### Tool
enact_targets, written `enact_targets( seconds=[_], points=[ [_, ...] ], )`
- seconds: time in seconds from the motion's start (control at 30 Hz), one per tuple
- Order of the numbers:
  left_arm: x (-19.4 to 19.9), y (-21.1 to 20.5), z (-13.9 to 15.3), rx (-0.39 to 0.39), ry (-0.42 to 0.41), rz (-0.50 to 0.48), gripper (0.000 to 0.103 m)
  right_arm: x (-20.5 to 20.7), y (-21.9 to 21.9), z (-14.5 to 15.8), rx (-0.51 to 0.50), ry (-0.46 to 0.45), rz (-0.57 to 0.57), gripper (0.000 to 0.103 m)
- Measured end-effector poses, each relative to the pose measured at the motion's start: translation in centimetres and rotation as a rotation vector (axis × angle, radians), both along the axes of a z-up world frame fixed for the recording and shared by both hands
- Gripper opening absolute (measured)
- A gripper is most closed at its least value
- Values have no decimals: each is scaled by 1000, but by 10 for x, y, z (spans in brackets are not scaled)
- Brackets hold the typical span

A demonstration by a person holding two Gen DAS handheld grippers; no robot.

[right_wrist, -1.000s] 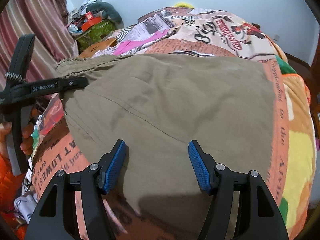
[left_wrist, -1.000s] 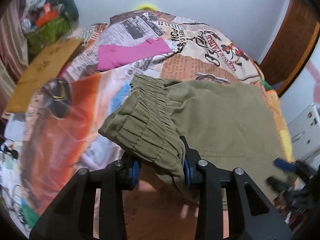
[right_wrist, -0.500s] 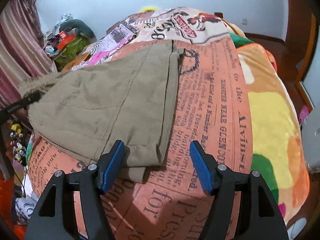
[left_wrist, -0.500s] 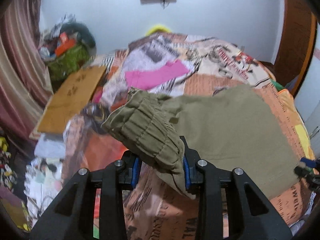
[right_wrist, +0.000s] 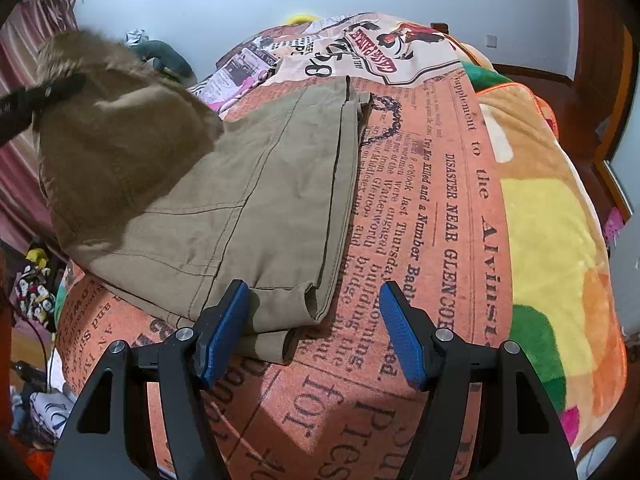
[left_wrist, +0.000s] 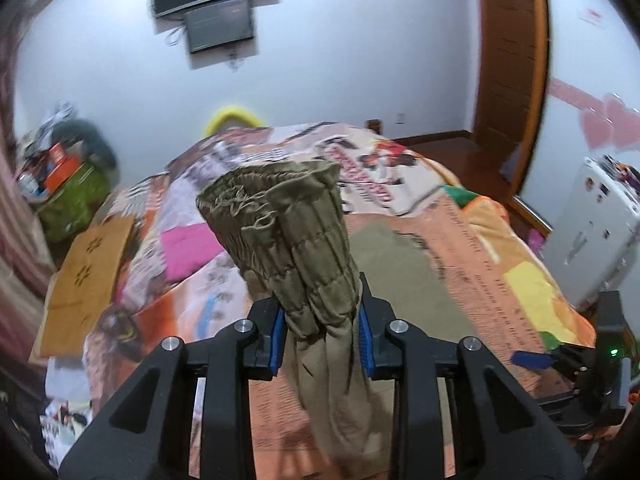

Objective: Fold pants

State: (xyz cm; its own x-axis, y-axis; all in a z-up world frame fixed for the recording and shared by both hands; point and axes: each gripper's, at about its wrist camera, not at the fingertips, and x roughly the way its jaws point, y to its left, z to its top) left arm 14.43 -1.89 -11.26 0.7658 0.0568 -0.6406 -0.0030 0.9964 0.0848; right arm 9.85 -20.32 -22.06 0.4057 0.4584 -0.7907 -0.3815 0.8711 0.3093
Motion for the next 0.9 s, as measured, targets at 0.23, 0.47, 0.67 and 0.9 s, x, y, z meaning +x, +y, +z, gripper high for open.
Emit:
enact_targets(
  seconds=[0.23,0.47,0.67,0.9],
  points=[
    [16,-43,-16,-28,66,-114,28,2,-1,-1,14,-2,5,64],
    [26,-73,-45,-86,183,-199,28,3,-2,-2,26,0,8,64],
    [30,-85,-69,-109,274,-235,28,2,-3,-2,27,0,7,64],
    [28,-87,-78,-122,320,-232,28,2,-4,-1,22,0,4,64]
  ],
)
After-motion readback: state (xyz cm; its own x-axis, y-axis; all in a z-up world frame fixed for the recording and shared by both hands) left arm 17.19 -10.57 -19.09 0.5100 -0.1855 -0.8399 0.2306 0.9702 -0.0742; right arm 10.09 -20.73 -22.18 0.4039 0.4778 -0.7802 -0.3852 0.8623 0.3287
